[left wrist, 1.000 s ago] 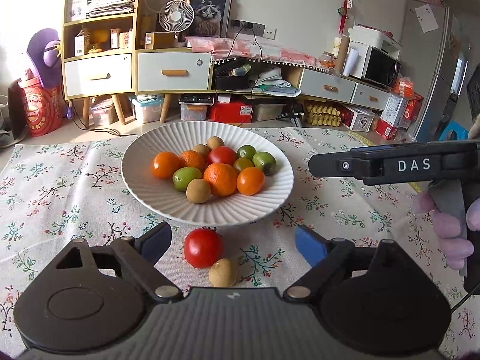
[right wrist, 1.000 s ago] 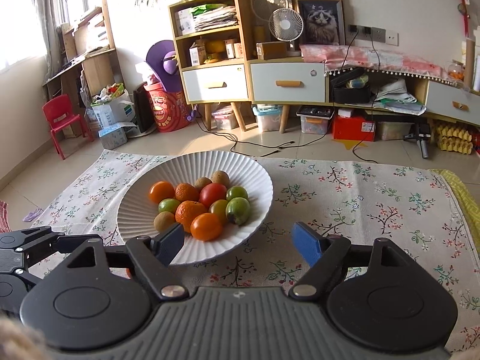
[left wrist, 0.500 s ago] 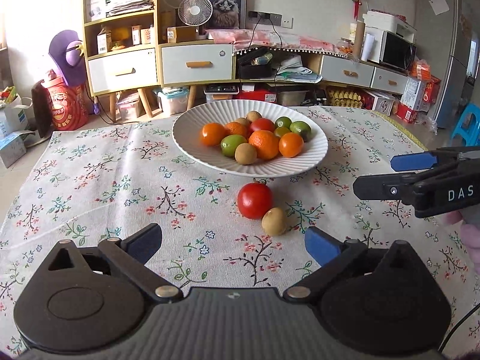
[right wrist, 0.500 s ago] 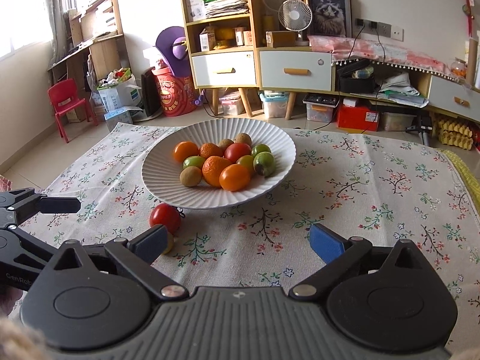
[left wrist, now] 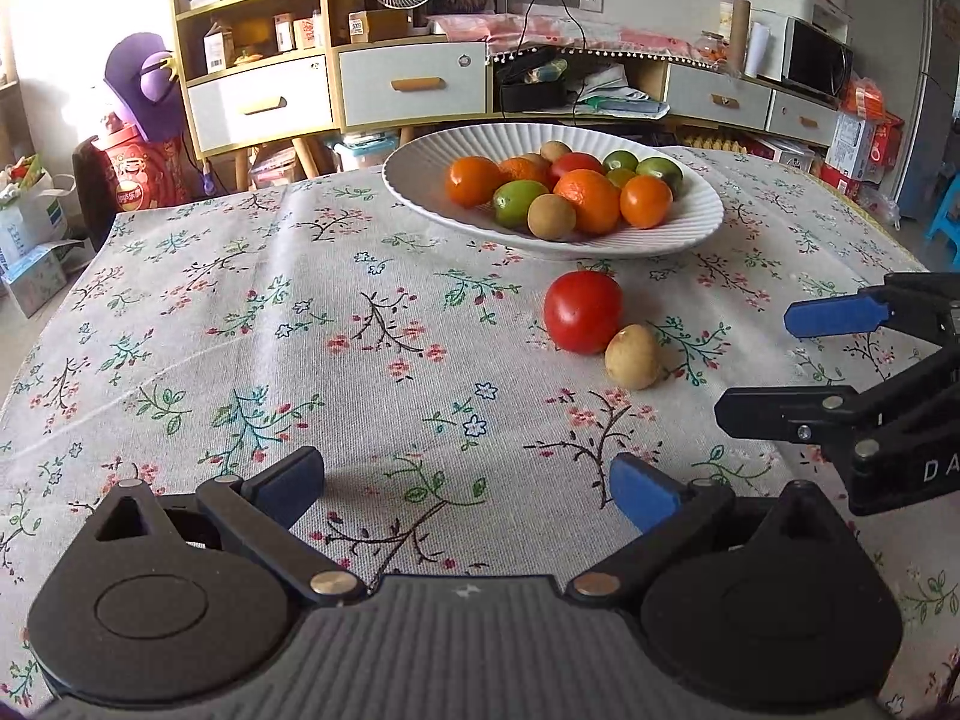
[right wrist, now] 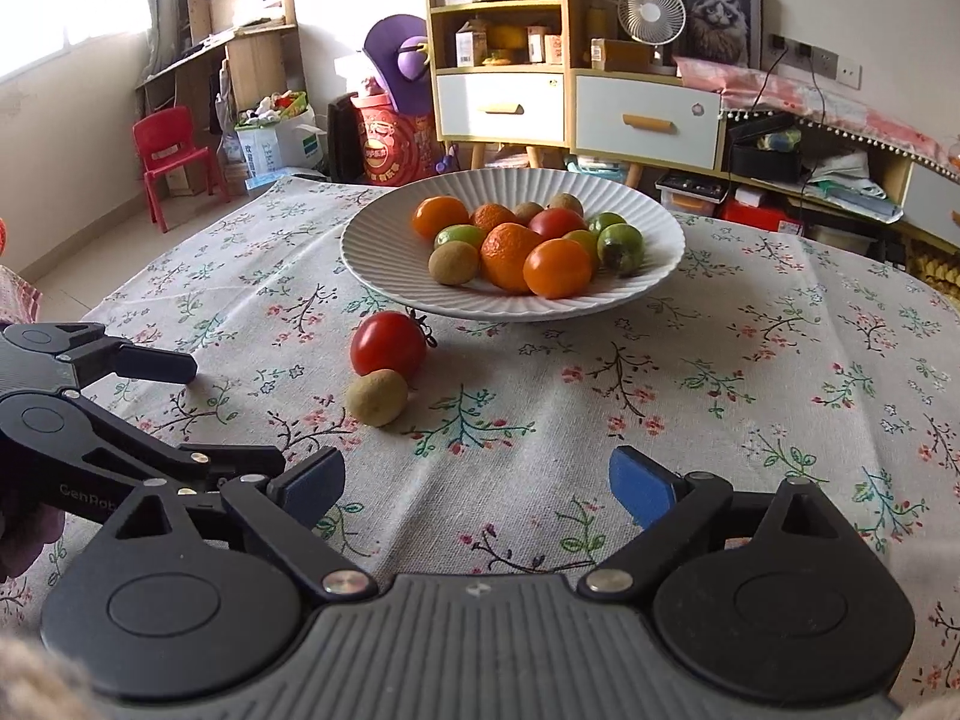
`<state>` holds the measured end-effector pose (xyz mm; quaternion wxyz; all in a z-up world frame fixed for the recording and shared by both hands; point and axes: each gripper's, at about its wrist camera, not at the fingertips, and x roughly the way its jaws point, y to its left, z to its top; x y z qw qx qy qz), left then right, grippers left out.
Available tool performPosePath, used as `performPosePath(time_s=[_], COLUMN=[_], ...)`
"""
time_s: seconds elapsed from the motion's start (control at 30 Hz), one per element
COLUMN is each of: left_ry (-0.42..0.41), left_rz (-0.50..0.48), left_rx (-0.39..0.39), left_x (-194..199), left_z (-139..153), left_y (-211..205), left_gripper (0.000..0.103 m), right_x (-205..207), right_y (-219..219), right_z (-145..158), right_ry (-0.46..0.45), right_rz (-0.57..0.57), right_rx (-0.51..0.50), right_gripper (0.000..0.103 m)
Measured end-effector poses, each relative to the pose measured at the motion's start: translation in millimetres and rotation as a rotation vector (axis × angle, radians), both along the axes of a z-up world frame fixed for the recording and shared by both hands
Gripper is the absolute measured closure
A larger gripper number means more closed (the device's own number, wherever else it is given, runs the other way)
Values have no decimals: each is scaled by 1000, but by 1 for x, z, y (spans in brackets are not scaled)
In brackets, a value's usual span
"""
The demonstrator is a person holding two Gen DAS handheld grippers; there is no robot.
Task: Organize fruits
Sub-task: 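Withdraw both grippers from the bowl toward the red tomato and kiwi, then close the left gripper on the red tomato while the right grasps the brown kiwi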
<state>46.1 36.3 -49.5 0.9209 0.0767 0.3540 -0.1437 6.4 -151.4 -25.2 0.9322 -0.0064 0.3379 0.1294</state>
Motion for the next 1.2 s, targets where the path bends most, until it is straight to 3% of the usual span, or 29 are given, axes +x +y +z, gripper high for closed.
performPosePath(time_s=[0.3, 0.67, 1.03, 1.2], left_ry=[-3, -10, -16, -28], left_rz=[14, 15, -30, -59], left_rx=[-24, -32, -49, -62], left_x=[12, 15, 23, 29], left_z=[-1, 0, 1, 3], left_y=[19, 16, -10, -27], left_gripper=[9, 9, 15, 29], right_x=[13, 17, 15, 21], right_y=[21, 28, 9, -7], right_z=[-3, -3, 3, 2], right_ry=[10, 6, 21, 41], right_rz=[108, 144, 107, 36], right_rx=[22, 25, 32, 56], right_gripper=[52, 79, 79, 79])
